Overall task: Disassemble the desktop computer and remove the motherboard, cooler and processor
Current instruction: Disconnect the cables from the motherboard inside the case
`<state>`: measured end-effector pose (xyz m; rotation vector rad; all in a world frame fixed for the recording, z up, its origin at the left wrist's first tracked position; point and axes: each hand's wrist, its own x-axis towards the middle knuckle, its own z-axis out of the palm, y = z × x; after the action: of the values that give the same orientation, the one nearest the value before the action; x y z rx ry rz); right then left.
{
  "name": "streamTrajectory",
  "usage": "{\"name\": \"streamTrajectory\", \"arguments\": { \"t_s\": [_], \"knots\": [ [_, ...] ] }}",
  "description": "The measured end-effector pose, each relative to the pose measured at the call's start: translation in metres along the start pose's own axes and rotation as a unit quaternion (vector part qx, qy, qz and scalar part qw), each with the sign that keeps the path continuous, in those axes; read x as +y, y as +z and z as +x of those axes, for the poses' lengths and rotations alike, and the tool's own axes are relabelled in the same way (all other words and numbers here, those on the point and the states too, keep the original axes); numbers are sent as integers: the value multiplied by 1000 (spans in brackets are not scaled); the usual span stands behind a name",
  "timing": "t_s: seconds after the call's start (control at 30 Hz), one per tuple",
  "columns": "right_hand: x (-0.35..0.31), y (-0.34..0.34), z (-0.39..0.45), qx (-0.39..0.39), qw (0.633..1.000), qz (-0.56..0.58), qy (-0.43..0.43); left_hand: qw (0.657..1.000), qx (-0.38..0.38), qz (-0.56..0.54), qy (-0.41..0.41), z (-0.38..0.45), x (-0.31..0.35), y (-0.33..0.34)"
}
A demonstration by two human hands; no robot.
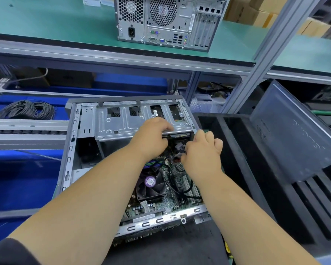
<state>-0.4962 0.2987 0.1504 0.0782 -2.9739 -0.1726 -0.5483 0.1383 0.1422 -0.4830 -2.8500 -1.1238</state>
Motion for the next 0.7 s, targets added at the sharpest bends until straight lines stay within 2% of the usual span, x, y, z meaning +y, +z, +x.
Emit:
{"name": "streamTrajectory", "arguments": {
  "t_s": [0.13, 0.2, 0.23, 0.3, 0.37, 0.43, 0.57, 0.7],
  "knots": [
    [0, 0, 2, 25, 999, 21, 23, 991, 85, -84, -54, -5, 8, -27],
    [0, -3, 1, 61, 995, 82, 1, 980, 104, -130, -110, -8, 10, -42],
    [-1, -5, 1, 74, 988, 131, -30, 976, 83, -144, -139, -10, 10, -50],
    [-4, -5, -1, 56, 967, 224, -109, 978, -32, -123, -167, -17, 9, -61],
    [-10, -2, -3, -20, 949, 266, -166, 974, -172, -31, -146, -25, 7, -66],
    [-16, 5, -2, -97, 941, 265, -188, 953, -267, 85, -111, -31, 5, -63],
    [-27, 12, 5, -218, 925, 240, -198, 898, -334, 273, -86, -37, -6, -44],
    [-36, 14, 15, -264, 924, 188, -204, 861, -349, 362, -78, -38, -14, -32]
  ]
}}
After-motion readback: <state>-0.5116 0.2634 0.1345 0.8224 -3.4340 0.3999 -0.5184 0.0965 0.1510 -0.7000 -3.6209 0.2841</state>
